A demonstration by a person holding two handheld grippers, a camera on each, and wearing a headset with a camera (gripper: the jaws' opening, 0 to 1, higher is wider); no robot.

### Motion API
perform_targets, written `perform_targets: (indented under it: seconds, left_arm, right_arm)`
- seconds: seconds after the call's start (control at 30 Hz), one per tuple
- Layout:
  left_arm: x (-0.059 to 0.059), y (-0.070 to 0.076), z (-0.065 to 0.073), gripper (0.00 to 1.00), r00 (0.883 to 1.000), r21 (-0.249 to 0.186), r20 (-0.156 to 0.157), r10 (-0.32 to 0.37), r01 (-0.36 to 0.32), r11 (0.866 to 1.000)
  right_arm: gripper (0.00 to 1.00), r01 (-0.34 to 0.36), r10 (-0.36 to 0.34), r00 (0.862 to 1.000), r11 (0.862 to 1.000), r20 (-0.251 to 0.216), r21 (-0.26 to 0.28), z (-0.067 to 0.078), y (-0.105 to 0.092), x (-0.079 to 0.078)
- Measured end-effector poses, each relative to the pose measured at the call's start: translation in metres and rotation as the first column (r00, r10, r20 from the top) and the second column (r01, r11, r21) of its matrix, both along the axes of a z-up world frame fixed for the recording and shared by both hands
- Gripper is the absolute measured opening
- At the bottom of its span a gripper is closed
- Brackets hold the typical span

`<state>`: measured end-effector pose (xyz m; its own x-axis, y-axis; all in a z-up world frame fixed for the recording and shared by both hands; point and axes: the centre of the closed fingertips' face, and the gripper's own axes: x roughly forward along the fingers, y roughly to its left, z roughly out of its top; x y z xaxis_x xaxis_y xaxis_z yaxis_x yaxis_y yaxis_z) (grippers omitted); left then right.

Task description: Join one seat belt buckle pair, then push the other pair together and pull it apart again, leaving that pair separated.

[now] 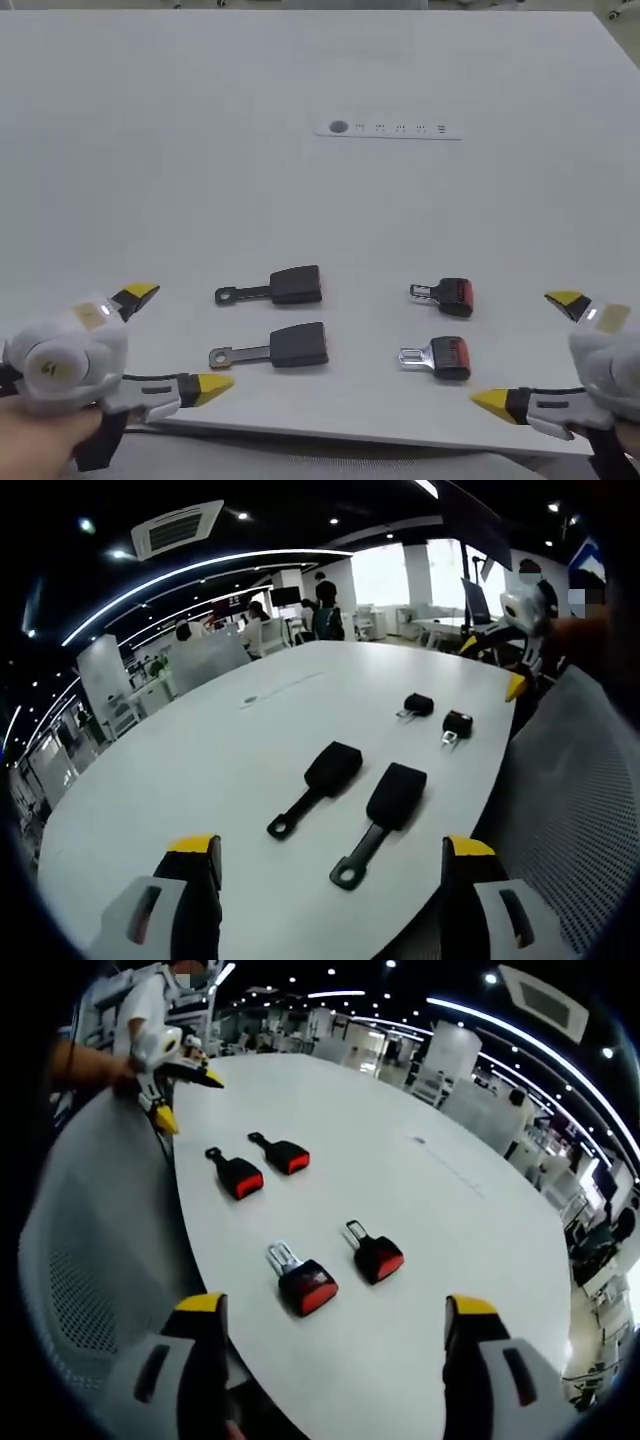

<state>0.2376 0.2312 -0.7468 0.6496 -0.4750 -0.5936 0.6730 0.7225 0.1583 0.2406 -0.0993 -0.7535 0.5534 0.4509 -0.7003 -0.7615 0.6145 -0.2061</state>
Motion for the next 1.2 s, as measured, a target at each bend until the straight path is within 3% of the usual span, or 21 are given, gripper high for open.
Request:
perform_targets:
  seconds: [0.07, 0.2, 0.8, 1.07, 1.2]
  left_arm:
    - [0.001, 0.004, -0.001, 0.90, 1.000, 0.036, 0.009, -0.005, 0.005, 0.999]
    - [0.002, 0.006, -0.005, 0.89, 1.000, 0.052, 0.000, -0.015, 0.015, 0.999]
    - [0.006, 0.011, -0.003, 0.94, 1.000, 0.047, 0.003, 0.015, -0.015, 0.999]
    - [0.006, 0.013, -0.005, 0.96, 0.999, 0.032, -0.008, 0.034, -0.034, 0.999]
    - [0.005, 0.012, -0.006, 0.97, 0.999, 0.028, -0.015, 0.034, -0.033, 0.999]
  right_arm:
    - [0.90, 0.005, -0.005, 1.000, 1.000, -0.008, 0.010, 0.002, 0.001, 0.001]
    - [0.87, 0.013, -0.013, 1.000, 1.000, -0.021, 0.014, 0.005, -0.002, 0.005]
    - [0.89, -0.005, 0.005, 1.000, 1.000, 0.007, 0.022, 0.002, -0.002, 0.012]
    - [0.90, -0.025, 0.024, 0.999, 1.000, 0.034, 0.012, 0.003, -0.002, 0.016]
    - [0.91, -0.016, 0.015, 1.000, 1.000, 0.023, 0.025, 0.003, -0.001, 0.017]
